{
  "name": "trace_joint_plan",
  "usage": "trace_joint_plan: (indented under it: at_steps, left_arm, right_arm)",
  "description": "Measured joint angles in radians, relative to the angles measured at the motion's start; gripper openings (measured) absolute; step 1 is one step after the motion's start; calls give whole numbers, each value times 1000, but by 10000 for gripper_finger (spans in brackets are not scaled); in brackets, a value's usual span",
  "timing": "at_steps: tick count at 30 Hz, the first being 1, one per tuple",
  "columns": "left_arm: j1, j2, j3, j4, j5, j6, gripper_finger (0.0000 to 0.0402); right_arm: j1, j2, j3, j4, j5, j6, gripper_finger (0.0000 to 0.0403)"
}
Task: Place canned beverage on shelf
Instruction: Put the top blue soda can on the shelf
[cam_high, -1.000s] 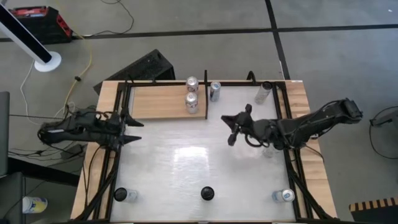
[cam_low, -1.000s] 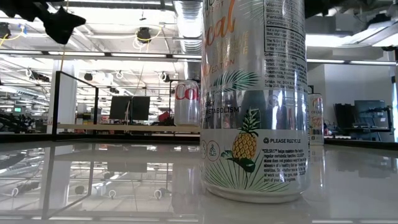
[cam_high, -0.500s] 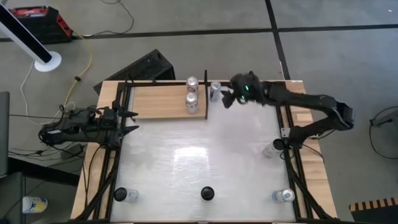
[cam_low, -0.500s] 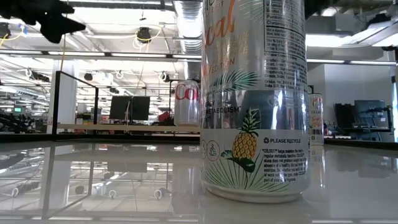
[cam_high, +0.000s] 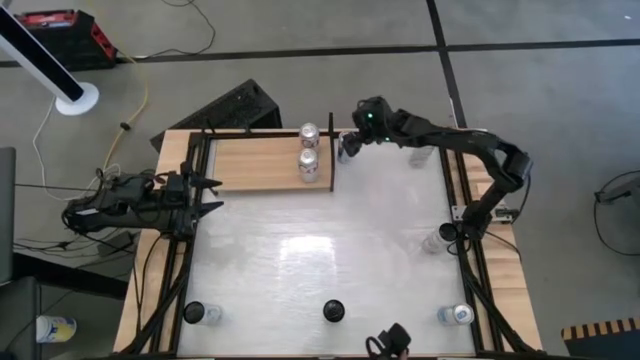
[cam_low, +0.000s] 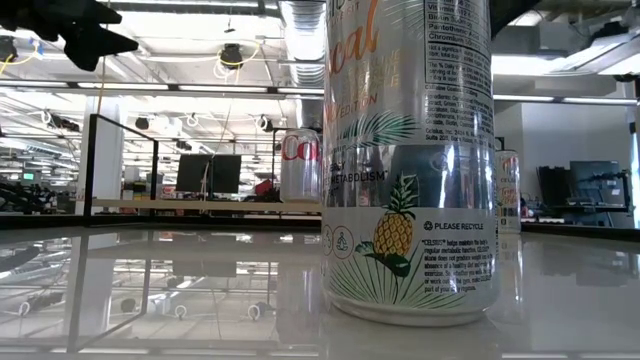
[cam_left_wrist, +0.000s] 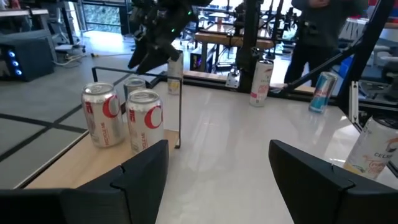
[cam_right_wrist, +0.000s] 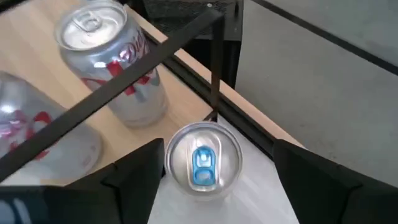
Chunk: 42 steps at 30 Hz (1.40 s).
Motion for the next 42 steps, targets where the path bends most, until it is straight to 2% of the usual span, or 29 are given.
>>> trace_joint_plan:
  at_steps: [18,22,31,36,42]
  left_arm:
    - [0,0,0,-6,-26,-11,261]
    - [0,0,0,-6,-26,-11,261]
    - [0,0,0,-6,-26,-11,261]
    - [0,0,0,-6,-26,-11,261]
    - [0,0,0,-6,-26,-11,261]
  right_arm:
    - [22,11,8,-4,0,-63,327]
    - [26,11,8,-5,-30,-103,328]
    - [25,11,8,-6,-29,-104,373]
    - [29,11,7,-5,-28,-95,377]
    - [38,11,-55,69,46,-67,375]
